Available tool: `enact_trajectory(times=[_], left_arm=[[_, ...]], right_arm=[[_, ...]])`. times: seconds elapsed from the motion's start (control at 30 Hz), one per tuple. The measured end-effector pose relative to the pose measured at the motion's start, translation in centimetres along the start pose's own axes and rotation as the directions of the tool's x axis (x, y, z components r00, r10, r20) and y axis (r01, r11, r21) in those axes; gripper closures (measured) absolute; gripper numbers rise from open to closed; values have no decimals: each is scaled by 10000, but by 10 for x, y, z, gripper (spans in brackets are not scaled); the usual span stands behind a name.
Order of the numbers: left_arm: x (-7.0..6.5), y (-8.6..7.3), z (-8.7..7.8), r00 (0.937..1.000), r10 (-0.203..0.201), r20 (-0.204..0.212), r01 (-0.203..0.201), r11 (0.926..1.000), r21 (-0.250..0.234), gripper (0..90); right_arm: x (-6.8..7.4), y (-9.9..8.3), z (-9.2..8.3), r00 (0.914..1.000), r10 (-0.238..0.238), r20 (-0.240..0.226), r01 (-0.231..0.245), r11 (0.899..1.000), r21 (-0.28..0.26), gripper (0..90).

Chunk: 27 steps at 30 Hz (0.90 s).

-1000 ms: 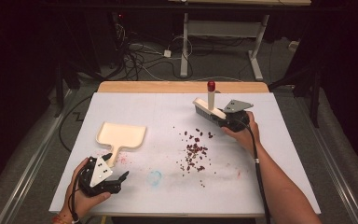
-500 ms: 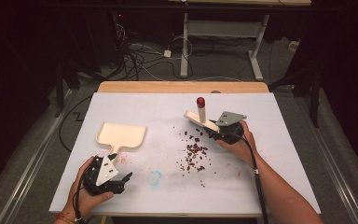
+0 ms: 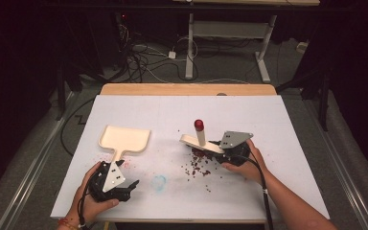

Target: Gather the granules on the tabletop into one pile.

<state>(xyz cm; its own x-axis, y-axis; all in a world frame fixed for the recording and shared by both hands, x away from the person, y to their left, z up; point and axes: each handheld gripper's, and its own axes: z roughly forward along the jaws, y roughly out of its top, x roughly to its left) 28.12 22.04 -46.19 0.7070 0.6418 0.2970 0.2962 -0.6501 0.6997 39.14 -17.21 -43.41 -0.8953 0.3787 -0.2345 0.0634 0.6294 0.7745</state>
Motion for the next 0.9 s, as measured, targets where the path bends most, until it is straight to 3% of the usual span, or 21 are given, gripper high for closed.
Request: enact_trajectory(times=[0.17,0.33,0.5,0.67,0.9], left_arm=[[0,-1,0,10000,-66,67,66,10000,-17,183],[-2,0,-2,10000,-50,76,50,10000,-54,183],[-2,-1,-1,9999,-82,113,82,10000,0,183],[-1,-1,-2,9998,-99,146,99,10000,13,183],[0,-3,-3,9996,-172,221,173,9998,-55,183]], right_arm=[[6,3,-5,9995,-305,126,301,9992,252,677],[-7,9,-17,9996,153,229,-145,9993,-331,679],[-24,17,-13,9983,336,480,-308,9978,-585,679],[-43,31,4,9957,424,821,-360,9963,-778,679],[-64,44,49,9929,303,1148,-216,9968,-770,679]])
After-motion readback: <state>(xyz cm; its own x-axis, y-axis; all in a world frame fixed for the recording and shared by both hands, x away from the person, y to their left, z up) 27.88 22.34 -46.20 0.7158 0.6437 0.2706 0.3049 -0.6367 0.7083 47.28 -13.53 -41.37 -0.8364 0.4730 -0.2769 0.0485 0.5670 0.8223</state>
